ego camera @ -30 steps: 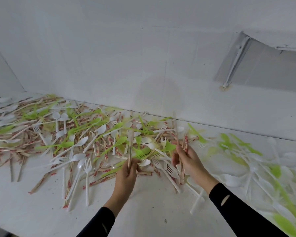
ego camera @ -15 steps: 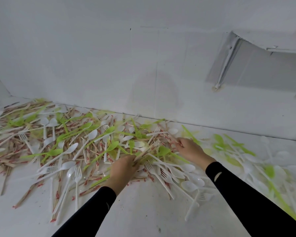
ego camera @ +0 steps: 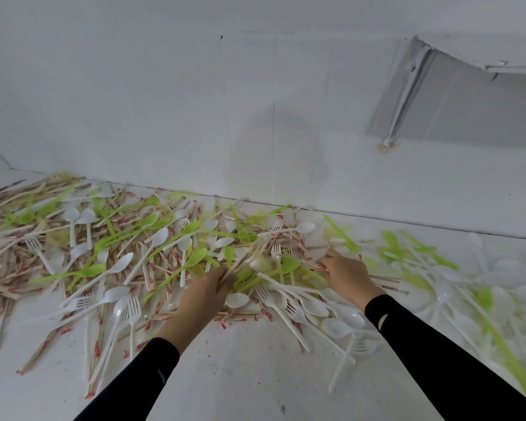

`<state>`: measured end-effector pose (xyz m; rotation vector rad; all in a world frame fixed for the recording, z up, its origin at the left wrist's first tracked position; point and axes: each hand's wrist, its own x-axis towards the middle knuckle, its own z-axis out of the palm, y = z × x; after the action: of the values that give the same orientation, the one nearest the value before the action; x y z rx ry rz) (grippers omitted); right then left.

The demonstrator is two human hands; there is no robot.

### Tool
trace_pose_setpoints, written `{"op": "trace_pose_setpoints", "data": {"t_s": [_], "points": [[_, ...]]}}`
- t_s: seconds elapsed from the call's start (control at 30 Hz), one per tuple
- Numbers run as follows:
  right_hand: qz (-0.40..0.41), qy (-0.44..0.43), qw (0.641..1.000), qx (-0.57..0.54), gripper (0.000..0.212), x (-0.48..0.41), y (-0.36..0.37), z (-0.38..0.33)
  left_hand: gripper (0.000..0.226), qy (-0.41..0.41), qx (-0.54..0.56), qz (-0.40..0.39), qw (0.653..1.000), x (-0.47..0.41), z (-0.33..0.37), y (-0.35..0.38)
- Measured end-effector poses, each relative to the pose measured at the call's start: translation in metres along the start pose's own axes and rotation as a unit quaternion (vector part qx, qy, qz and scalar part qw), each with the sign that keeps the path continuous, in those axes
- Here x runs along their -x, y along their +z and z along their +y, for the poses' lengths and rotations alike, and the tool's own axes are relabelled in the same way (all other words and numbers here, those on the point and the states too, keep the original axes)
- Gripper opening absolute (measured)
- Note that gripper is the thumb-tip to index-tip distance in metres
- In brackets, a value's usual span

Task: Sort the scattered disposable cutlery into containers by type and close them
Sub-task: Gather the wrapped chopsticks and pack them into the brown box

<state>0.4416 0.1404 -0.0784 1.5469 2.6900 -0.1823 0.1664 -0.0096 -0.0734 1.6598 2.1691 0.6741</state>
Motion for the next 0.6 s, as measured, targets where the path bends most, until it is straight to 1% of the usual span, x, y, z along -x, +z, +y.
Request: {"op": "trace_pose_setpoints", "data": {"t_s": [0.07, 0.2, 0.3, 0.37, 0.5, 0.6], "points": [[0.015, 0.000, 1.000, -0.008, 0.030, 0.009, -0.005, 0.009, 0.021, 0.016, 0.006, 0.006, 1.000, 0.006, 0.001, -0.001], [0.061, 0.041, 0.997, -0.020, 0.023, 0.025, -0.020, 0.030, 0.028, 0.018, -0.051, 0.011, 0.998, 0.020, 0.007, -0.003], [0.081, 0.084, 0.992, -0.042, 0.017, 0.037, -0.036, 0.044, 0.032, 0.019, -0.025, -0.009, 0.999, 0.027, 0.007, 0.000], [0.092, 0.116, 0.987, -0.064, 0.016, 0.043, -0.045, 0.050, 0.033, 0.032, -0.047, -0.025, 0.998, 0.032, 0.009, 0.002], [0.077, 0.155, 0.976, -0.134, 0.019, 0.047, -0.051, 0.048, 0.032, 0.044, -0.104, -0.013, 0.994, 0.036, 0.017, 0.011], [0.045, 0.159, 0.963, -0.213, 0.022, 0.048, -0.054, 0.037, 0.029, 0.042, -0.070, -0.010, 0.997, 0.032, 0.022, 0.019]]}}
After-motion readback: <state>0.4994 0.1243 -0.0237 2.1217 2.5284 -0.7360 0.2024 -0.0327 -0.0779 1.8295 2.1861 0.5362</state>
